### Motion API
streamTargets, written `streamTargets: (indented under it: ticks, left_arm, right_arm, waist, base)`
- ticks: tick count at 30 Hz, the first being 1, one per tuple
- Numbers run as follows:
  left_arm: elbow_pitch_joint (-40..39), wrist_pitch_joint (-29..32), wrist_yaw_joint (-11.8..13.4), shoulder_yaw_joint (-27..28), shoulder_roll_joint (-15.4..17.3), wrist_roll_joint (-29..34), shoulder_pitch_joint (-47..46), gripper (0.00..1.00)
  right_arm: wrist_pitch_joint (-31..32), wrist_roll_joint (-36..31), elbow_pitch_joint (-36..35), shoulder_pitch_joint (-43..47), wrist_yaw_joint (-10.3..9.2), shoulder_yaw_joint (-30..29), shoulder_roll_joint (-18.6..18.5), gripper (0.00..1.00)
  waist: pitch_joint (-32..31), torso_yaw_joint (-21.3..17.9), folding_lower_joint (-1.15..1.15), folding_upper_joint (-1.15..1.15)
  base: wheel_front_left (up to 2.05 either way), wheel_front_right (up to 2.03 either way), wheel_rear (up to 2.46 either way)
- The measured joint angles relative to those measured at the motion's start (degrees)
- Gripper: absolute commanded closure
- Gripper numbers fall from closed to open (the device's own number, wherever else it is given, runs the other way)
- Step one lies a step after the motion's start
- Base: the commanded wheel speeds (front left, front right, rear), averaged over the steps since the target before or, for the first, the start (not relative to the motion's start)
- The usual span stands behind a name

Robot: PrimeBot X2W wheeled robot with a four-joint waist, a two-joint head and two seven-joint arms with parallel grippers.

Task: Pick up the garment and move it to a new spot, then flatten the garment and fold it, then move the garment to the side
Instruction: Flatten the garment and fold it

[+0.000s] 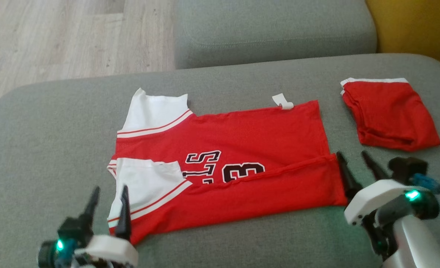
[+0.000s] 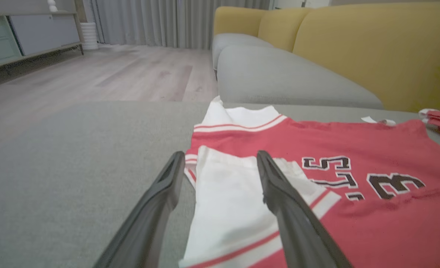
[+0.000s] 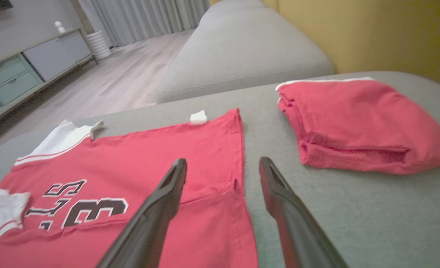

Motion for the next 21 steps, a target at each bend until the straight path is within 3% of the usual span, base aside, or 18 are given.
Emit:
streamTargets:
  ticks: [8,11,17,21]
  left_arm:
    - [-3.0,-2.2,-0.3,1.2,0.2,-0.5,-6.1,0.00]
    - [-2.4,-1.7,-2.2,1.0,1.4,-0.4,-10.5,0.00]
    - [3.2,7.1,-6.7,-1.0,5.8,-0.5,-25.3,0.00]
    - [9.1,14.6,-8.3,-4.3,9.4,-2.0,-37.0,0.00]
  right_arm:
    - [-5.9,-5.2,-3.6,-1.8,0.00,-3.4,1.6,0.00]
    - [-6.1,-6.4,-4.2,-5.1,0.00,-3.4,1.7,0.00]
    - [-6.0,-8.2,-4.8,-12.2,0.00,-3.4,1.7,0.00]
    - [-5.9,-8.7,-5.1,-17.0,0.00,-3.0,1.7,0.00]
  waist:
    - [2.6,-0.4,0.00,0.00]
    - [4.7,-0.5,0.00,0.00]
    - [10.0,-1.0,0.01,0.00]
    - [14.2,-1.8,0.02,0.00]
  base:
    - [0.00,0.00,0.00]
    - [0.00,0.00,0.00]
    - [0.00,0.00,0.00]
    - [0.00,0.00,0.00]
